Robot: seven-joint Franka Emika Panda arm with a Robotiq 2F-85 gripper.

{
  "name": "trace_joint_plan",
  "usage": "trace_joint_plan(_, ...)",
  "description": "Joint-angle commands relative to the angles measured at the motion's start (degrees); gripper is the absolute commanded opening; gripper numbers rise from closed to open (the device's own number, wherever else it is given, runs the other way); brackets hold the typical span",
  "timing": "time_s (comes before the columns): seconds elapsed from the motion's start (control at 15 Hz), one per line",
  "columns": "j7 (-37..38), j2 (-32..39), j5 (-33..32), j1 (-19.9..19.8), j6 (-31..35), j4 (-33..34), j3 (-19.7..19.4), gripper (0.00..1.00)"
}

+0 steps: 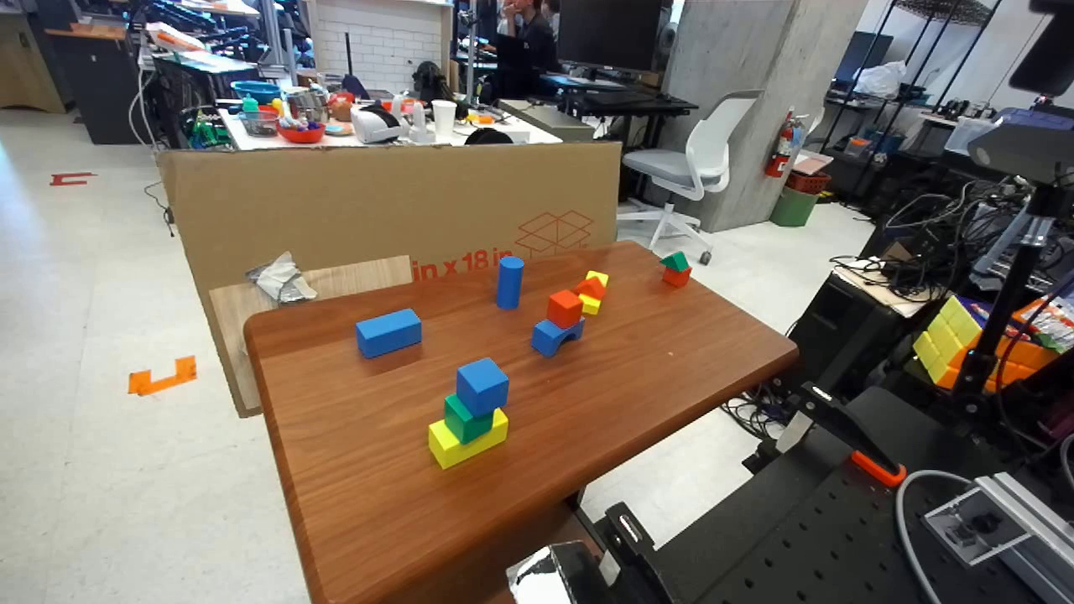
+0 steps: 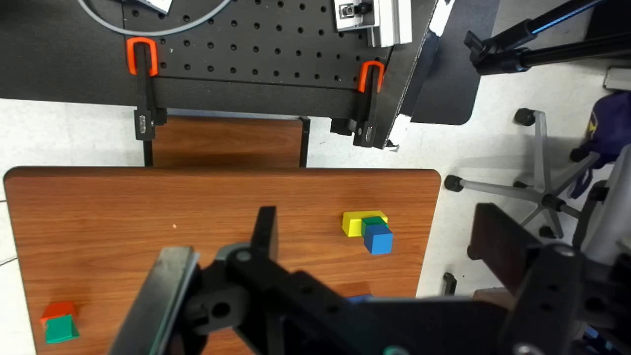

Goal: Move the blue cylindrical block to the front

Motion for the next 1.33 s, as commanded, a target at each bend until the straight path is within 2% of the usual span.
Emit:
trace_joint_plan(0.0, -0.39, 0.08, 0.43, -0.71, -0.18, 0.10, 0.64, 1.00)
trace_joint_plan(0.13, -0.39, 0.08, 0.43, -0.71, -0.18, 0.10, 0.64, 1.00)
trace_joint_plan(0.4, 0.46, 5.04, 0.53, -0.02, 1.40, 2.58, 1.78, 1.00)
trace_joint_plan(0.67, 0.46, 12.10, 0.14, 0.75, 7.12, 5.86, 3.90, 1.00)
trace_joint_plan(0.93, 2.10, 22.56, -0.34, 0.50, 11.68, 12.21, 6.28, 1.00)
trace_joint_plan(1.27, 2.19, 36.03, -1.26, 0.04, 13.84, 23.71, 7.98, 1.00)
